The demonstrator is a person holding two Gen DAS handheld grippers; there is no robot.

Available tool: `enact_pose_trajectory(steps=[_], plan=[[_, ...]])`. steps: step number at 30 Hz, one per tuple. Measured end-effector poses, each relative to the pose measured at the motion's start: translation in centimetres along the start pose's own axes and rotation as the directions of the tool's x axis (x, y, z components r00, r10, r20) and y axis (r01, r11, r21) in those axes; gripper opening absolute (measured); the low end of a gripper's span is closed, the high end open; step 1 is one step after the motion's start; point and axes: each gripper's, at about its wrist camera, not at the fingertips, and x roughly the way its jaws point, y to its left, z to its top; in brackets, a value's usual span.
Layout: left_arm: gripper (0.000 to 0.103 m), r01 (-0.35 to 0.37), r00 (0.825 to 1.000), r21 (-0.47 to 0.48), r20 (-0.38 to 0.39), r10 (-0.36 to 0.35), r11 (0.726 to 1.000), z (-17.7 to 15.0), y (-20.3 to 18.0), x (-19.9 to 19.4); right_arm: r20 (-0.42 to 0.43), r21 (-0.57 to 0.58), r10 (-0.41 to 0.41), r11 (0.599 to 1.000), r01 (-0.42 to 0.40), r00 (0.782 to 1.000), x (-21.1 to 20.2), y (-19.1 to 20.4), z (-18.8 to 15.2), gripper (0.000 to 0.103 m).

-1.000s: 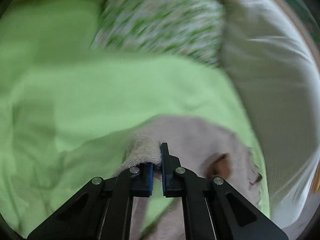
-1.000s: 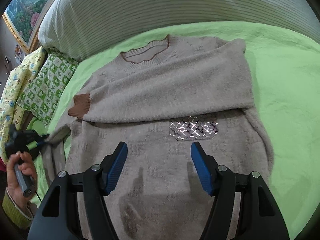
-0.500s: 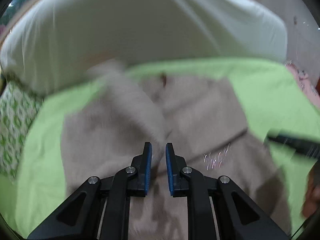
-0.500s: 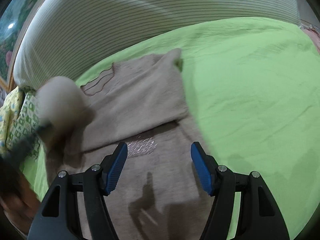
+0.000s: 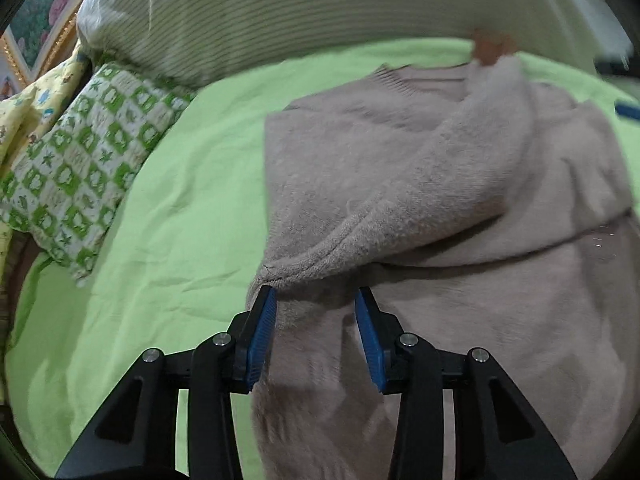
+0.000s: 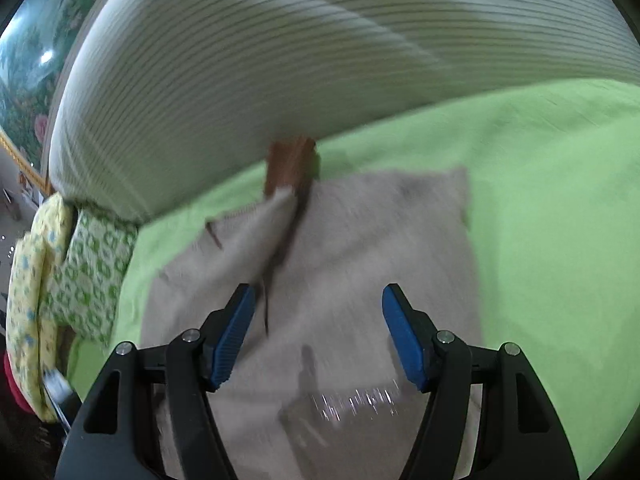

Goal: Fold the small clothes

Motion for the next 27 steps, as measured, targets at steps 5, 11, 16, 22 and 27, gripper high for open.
enact_pose_trajectory(steps=[5,11,16,22,27], plan=[[0.042,-0.006,0.999,-0.075,-0.040,0.003,0.997,0.2,0.8,1.4,-0.066,0.051,0.007,0.999,-0.003,0.998,6.2,0.9,4.5,0.067],[0.052,-0.005,0.999,-0.056,0.038,0.007,0.998,-1.5,0.6,-0.8,-0.128,0.131,-0.003,0.991,0.020,0.992,10.7,1.0,6.4,0.067],[0.052,-0.077,0.997,-0.105,-0.017,0.076,0.991,0.8,1.6,2.6,-0.174,0.079,-0.065,0.994,0.079,0.983,12.4,2.1,6.3,0.031],[0.052,-0.132,0.988,-0.278,-0.112,0.104,0.951,2.8,3.7,5.6,0.025,-0.016,0.164,0.986,-0.163,0.986,4.7,6.8,8.4,0.010],[0.056,-0.123,0.992,-0.452,-0.088,0.092,0.884,1.6,5.2,4.7,0.329,-0.181,0.321,0.945,-0.274,0.888,-6.0,5.8,5.3,0.010]])
